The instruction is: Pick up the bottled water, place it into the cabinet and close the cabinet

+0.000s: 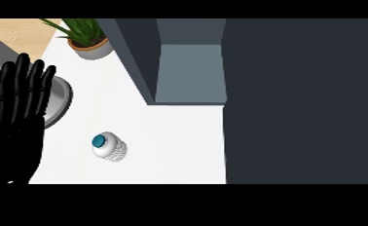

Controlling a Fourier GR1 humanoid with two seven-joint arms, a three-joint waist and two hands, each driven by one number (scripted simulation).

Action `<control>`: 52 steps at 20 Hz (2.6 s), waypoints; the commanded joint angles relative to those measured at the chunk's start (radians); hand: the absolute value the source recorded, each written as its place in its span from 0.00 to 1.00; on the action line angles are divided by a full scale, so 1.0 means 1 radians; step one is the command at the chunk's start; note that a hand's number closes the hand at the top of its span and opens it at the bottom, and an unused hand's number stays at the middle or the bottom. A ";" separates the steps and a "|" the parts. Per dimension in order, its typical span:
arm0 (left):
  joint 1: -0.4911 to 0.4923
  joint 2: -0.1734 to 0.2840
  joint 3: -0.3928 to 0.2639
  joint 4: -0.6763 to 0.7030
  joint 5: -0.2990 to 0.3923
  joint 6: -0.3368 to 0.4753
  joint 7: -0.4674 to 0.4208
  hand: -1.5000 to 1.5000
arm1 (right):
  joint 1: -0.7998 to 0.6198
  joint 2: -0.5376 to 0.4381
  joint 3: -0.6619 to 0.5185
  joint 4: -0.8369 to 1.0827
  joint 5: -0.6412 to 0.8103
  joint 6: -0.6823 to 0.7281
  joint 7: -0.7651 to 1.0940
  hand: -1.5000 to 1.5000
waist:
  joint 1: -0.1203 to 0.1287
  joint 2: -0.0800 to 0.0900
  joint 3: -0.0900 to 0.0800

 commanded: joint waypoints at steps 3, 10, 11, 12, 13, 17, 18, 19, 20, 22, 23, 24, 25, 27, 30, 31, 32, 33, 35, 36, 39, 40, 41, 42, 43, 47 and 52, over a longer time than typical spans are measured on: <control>0.119 -0.004 -0.100 -0.126 0.014 -0.083 -0.012 0.00 | 0.045 0.004 0.057 -0.073 0.064 0.014 -0.008 0.00 | 0.003 0.016 0.002; 0.301 -0.085 -0.250 -0.042 0.196 0.003 0.210 0.00 | 0.176 0.077 0.084 -0.060 -0.262 0.081 0.150 0.00 | 0.015 0.016 0.003; 0.289 -0.086 -0.257 -0.060 0.201 0.033 0.263 0.00 | 0.214 0.073 0.107 -0.100 -0.275 0.100 0.155 0.00 | -0.001 0.015 0.003; 0.365 -0.086 -0.260 -0.135 0.200 0.005 0.276 0.00 | 0.224 0.059 0.079 -0.123 -0.305 0.102 0.174 0.00 | 0.008 0.012 0.003; 0.378 -0.086 -0.277 -0.134 0.205 0.019 0.254 0.00 | 0.262 0.029 0.052 -0.148 -0.350 0.136 0.183 0.00 | 0.000 0.013 0.002; 0.530 -0.039 -0.286 -0.253 0.221 -0.034 0.254 0.00 | 0.335 0.041 0.079 -0.219 -0.360 0.136 0.202 0.00 | 0.004 0.014 0.002; 0.534 -0.043 -0.237 -0.154 0.239 -0.069 0.145 0.00 | 0.414 0.057 0.105 -0.215 -0.325 0.180 0.117 0.00 | 0.000 0.015 0.001; 0.507 -0.026 -0.221 -0.175 0.247 -0.064 0.192 0.00 | 0.397 0.067 0.093 -0.154 -0.339 0.196 0.084 0.00 | 0.000 0.016 0.002; 0.510 -0.043 -0.243 -0.161 0.229 -0.056 0.175 0.00 | 0.324 0.078 0.127 -0.151 -0.298 0.149 0.138 0.00 | 0.003 0.017 0.002; 0.559 0.007 -0.178 -0.201 0.308 -0.107 0.182 0.00 | 0.382 0.074 0.121 -0.184 -0.317 0.165 0.134 0.00 | 0.003 0.016 0.002; 0.536 0.005 -0.179 -0.195 0.282 -0.102 0.181 0.00 | 0.403 0.067 0.104 -0.169 -0.330 0.187 0.116 0.00 | 0.001 0.016 0.002; 0.590 0.032 -0.121 -0.186 0.354 -0.153 0.148 0.00 | 0.388 0.097 0.148 -0.159 -0.276 0.145 0.080 0.00 | 0.004 0.016 0.001; 0.662 0.000 -0.197 -0.248 0.303 -0.143 0.126 0.00 | 0.391 0.078 0.107 -0.165 -0.332 0.181 0.095 0.00 | 0.006 0.015 0.002; 0.671 0.015 -0.176 -0.255 0.295 -0.143 0.142 0.00 | 0.424 0.086 0.132 -0.151 -0.313 0.200 0.071 0.00 | 0.004 0.016 0.002; 0.732 -0.010 -0.197 -0.231 0.268 -0.163 0.082 0.00 | 0.470 0.083 0.150 -0.182 -0.286 0.217 0.062 0.00 | 0.004 0.015 0.002; 0.657 -0.003 -0.143 -0.170 0.307 -0.171 0.076 0.00 | 0.509 0.093 0.158 -0.200 -0.281 0.233 0.022 0.00 | -0.001 0.015 0.002; 0.638 -0.005 -0.150 -0.119 0.298 -0.197 0.040 0.00 | 0.554 0.083 0.171 -0.203 -0.273 0.260 0.002 0.00 | -0.004 0.015 0.002; 0.682 0.007 -0.122 -0.136 0.313 -0.220 0.015 0.00 | 0.429 0.086 0.132 -0.118 -0.280 0.222 0.034 0.00 | 0.005 0.016 0.002; 0.614 -0.008 -0.139 -0.158 0.301 -0.179 0.070 0.00 | 0.492 0.060 0.094 -0.203 -0.331 0.243 0.047 0.00 | -0.002 0.016 0.002; 0.704 0.001 -0.131 -0.164 0.303 -0.236 -0.005 0.00 | 0.447 0.048 0.066 -0.151 -0.345 0.256 0.041 0.00 | 0.005 0.016 0.002; 0.720 0.028 -0.049 -0.184 0.389 -0.251 0.019 0.00 | 0.504 0.098 0.198 -0.191 -0.240 0.198 0.021 0.00 | 0.004 0.015 0.001; 0.684 0.008 -0.047 -0.131 0.357 -0.230 0.012 0.00 | 0.525 0.098 0.205 -0.138 -0.225 0.239 -0.052 0.00 | 0.001 0.016 0.002; 0.572 0.045 0.065 -0.025 0.452 -0.240 0.026 0.00 | 0.472 0.081 0.137 -0.164 -0.277 0.230 0.013 0.00 | -0.003 0.018 0.001; 0.662 -0.005 -0.033 -0.046 0.333 -0.265 -0.049 0.00 | 0.485 0.070 0.121 -0.161 -0.289 0.250 -0.005 0.00 | 0.002 0.016 0.002; 0.603 0.007 0.025 -0.040 0.367 -0.231 -0.018 0.00 | 0.460 0.079 0.139 -0.148 -0.267 0.236 0.010 0.00 | 0.001 0.017 0.002; 0.576 0.045 0.111 0.050 0.407 -0.291 -0.049 0.00 | 0.554 0.066 0.146 -0.206 -0.294 0.271 -0.004 0.00 | -0.003 0.017 0.001; 0.490 0.055 0.145 0.159 0.373 -0.308 -0.069 0.00 | 0.524 0.056 0.110 -0.110 -0.289 0.310 -0.090 0.00 | -0.001 0.017 0.002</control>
